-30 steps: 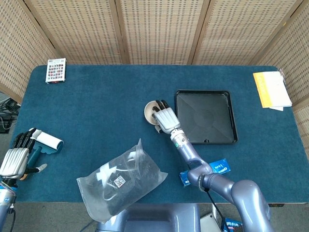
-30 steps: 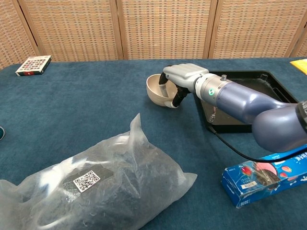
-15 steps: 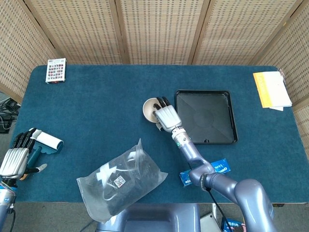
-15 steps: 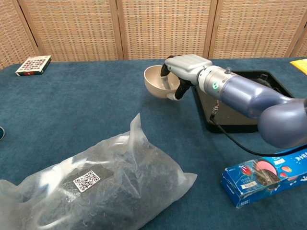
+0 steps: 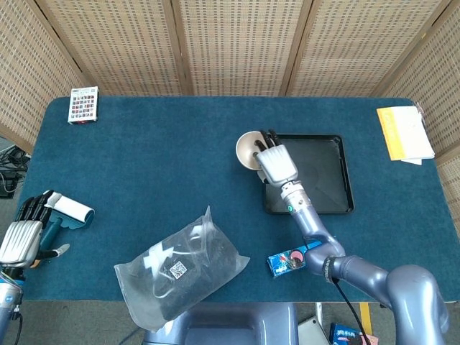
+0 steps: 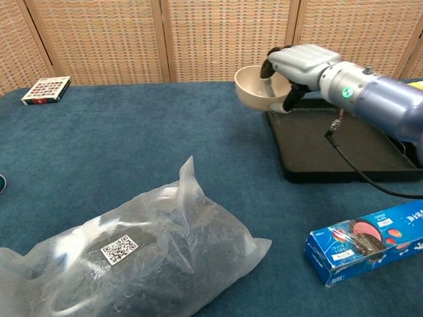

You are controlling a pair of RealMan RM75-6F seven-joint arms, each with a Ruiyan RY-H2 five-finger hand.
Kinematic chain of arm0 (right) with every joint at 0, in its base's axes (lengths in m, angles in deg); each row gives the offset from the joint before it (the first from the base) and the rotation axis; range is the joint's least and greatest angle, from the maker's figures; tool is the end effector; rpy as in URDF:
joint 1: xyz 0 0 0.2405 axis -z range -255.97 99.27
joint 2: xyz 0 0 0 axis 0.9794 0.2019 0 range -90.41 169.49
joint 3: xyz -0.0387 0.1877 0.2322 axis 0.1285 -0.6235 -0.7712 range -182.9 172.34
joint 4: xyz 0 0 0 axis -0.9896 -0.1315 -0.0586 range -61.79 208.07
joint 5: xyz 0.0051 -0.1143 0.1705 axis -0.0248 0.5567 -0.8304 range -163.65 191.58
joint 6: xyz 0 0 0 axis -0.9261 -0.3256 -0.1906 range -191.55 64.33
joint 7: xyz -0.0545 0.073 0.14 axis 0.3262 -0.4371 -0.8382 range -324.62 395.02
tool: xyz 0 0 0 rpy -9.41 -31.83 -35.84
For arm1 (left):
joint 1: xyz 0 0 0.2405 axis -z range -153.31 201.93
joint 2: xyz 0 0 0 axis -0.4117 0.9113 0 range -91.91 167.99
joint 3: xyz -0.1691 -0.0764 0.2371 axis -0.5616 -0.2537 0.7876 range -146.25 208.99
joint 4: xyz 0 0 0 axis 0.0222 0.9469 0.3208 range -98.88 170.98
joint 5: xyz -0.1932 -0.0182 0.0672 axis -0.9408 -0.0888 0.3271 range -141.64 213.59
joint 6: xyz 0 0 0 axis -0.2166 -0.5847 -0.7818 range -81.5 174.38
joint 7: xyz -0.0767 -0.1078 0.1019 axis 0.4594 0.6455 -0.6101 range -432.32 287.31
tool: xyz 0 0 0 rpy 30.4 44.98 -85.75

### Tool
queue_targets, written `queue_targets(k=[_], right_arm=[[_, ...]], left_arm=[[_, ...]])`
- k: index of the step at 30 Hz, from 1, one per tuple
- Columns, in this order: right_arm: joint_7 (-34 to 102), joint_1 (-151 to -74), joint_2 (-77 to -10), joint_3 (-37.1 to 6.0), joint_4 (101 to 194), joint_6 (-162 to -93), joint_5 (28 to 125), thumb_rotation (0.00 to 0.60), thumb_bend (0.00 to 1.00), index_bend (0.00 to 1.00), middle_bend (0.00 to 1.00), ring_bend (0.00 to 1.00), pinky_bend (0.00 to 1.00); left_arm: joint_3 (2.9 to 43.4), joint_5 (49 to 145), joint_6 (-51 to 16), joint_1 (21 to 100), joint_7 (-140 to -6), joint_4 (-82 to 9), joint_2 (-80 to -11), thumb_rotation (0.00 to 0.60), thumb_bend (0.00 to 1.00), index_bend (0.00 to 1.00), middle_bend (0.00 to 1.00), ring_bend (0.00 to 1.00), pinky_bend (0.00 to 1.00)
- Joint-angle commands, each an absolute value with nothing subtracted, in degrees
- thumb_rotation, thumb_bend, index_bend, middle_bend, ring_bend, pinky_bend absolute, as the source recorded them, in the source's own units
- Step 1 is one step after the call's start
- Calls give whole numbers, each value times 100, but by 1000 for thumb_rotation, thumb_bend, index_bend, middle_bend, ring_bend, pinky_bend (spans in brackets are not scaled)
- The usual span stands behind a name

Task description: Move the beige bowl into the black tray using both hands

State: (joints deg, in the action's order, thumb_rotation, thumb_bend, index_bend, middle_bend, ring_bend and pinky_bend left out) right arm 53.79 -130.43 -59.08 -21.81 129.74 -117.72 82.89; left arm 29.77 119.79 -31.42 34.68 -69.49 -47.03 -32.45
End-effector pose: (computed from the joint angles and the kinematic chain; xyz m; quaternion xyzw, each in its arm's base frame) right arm -0.1461 -0.4893 -0.0148 0.7294 -0.2447 0.3843 0.5103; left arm -0.3680 0.2390 0.1379 -0.6237 -0.4109 -0.3657 0.5553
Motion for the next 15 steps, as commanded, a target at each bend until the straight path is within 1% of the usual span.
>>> queue_targets(k=[1, 4, 8, 15], right_arm=[[5735, -12586, -5325, -2014, 13610, -12003, 8103, 600, 538, 692, 314, 73, 114], [5853, -12357, -5076, -1933, 13929, -12094, 7979, 600, 537, 692, 314, 73, 114], [5975, -12153, -4898, -1803, 14111, -12128, 7870, 600, 534, 692, 314, 74, 113], [6030, -11987, -4823, -1691, 14166, -12114, 7762, 600, 536, 692, 313, 75, 110]], left_arm=[[2985, 12034, -3216, 3452, -7002, -4752, -3239, 600, 0, 0, 0, 0, 0], [2981, 12077, -3284, 3438, -7049, -4787, -3238, 600, 0, 0, 0, 0, 0], [2983, 12103, -3303, 3438, -7094, -4816, -3240, 600, 0, 0, 0, 0, 0], [3012, 12196, -3346, 3439, -7150, -4868, -3236, 600, 0, 0, 0, 0, 0]])
